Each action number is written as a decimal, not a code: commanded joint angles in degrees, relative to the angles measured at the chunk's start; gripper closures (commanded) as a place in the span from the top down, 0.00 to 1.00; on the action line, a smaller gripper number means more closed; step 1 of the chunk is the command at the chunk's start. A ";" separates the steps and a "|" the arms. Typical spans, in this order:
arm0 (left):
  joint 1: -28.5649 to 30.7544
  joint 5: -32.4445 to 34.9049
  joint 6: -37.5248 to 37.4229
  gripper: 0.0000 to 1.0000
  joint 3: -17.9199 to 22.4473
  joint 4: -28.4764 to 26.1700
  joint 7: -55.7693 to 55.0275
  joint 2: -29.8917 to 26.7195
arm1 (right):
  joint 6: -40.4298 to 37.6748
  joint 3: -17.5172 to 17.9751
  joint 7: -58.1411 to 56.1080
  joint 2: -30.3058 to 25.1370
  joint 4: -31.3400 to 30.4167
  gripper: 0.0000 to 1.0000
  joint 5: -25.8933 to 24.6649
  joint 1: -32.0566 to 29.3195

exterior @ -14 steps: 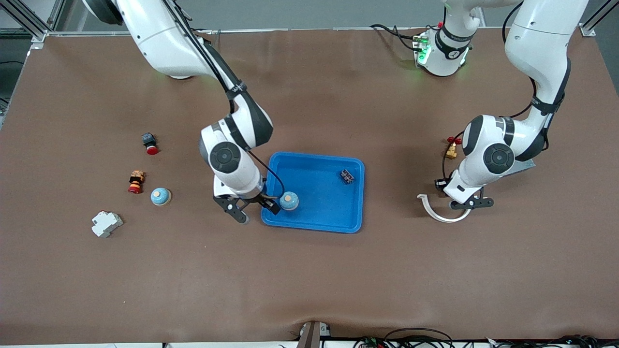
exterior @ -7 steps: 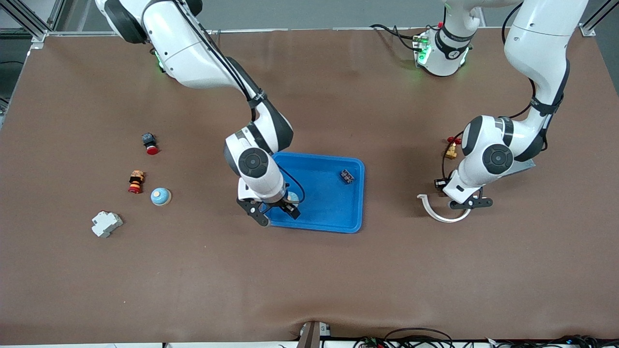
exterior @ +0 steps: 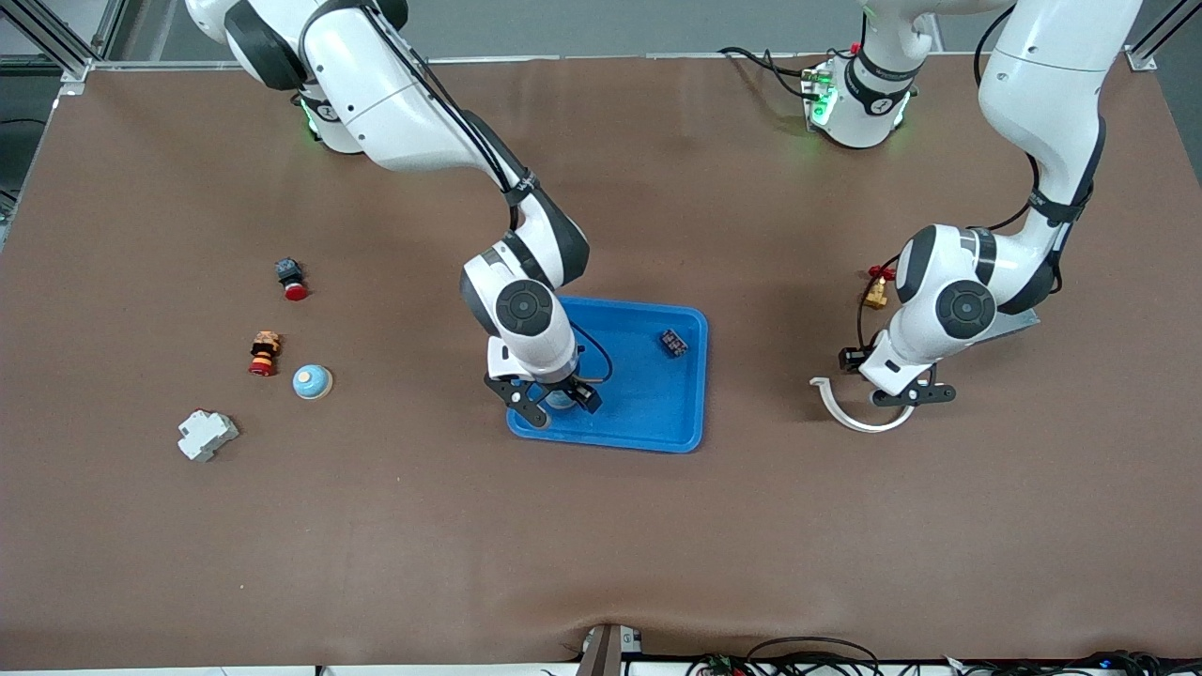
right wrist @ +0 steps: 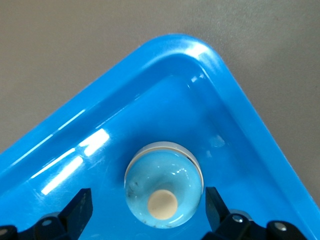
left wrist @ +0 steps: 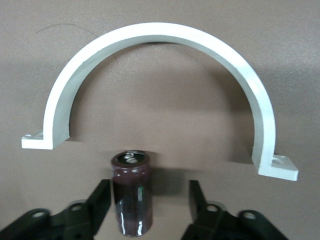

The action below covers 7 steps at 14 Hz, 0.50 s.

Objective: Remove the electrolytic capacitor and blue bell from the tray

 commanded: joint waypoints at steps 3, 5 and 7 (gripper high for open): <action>0.19 0.48 -7.20 1.00 -1.54 1.38 -0.48 -4.57 | -1.12 -0.68 1.26 1.15 1.89 1.00 -1.73 0.65; 0.19 0.03 -12.90 1.00 -3.46 4.53 -2.49 -5.89 | -0.77 -0.68 1.26 1.15 1.89 1.00 -1.91 0.47; 0.19 -0.06 -20.28 1.00 -6.01 8.75 -5.48 -6.16 | -0.68 -0.68 1.35 1.23 1.89 1.00 -1.91 0.38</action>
